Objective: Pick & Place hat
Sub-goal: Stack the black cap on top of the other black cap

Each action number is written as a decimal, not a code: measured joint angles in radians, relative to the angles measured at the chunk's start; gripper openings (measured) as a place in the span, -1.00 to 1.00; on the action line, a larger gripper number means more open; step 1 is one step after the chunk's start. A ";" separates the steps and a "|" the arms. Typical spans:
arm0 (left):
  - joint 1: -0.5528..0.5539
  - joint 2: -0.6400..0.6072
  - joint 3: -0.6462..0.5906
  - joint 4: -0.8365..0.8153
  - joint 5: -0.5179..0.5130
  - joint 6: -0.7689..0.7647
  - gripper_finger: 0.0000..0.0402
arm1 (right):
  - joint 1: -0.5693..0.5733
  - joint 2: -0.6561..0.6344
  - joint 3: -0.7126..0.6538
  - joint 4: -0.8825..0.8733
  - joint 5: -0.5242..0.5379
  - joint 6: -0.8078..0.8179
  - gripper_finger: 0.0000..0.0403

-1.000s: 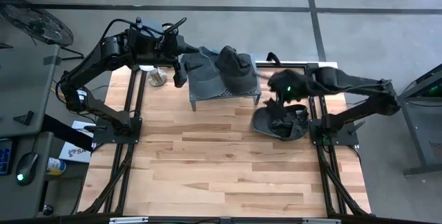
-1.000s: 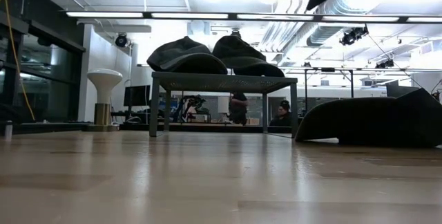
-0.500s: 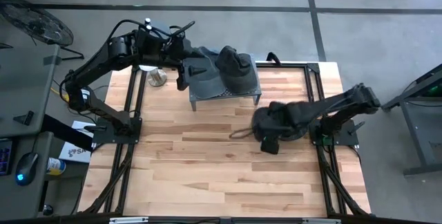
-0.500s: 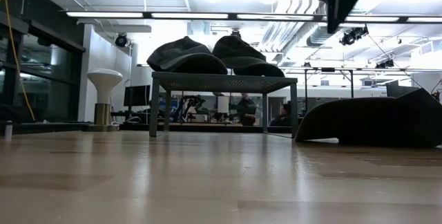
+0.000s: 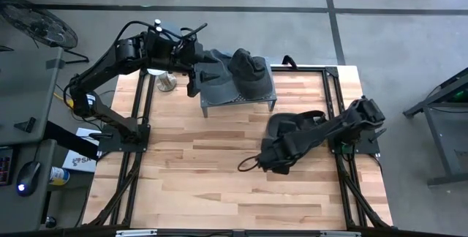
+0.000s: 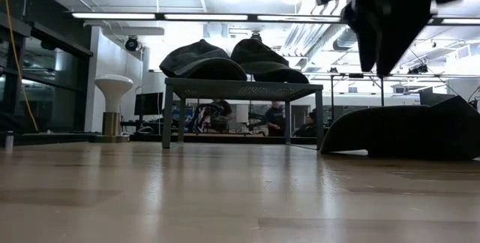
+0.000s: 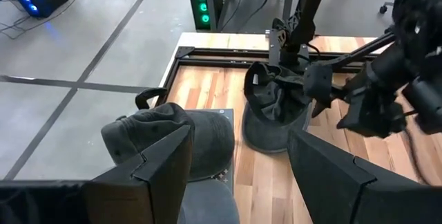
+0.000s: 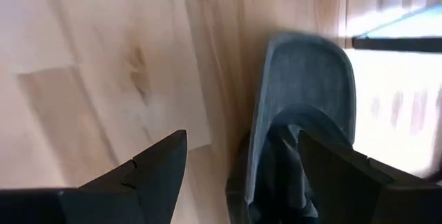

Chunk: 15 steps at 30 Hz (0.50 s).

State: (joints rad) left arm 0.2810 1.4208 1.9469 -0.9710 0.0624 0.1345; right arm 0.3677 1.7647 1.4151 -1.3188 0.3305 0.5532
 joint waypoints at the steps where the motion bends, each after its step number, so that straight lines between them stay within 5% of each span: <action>1: 0.000 0.000 0.000 0.000 0.000 0.000 0.16 | 0.000 0.006 -0.014 0.001 0.005 0.010 0.34; 15: 0.000 0.000 0.000 -0.023 -0.001 0.018 0.15 | -0.027 0.017 -0.223 0.132 -0.003 0.093 0.31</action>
State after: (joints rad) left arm 0.2810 1.4208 1.9469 -0.9939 0.0616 0.1523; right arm 0.3405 1.7821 1.1917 -1.1872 0.3279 0.6464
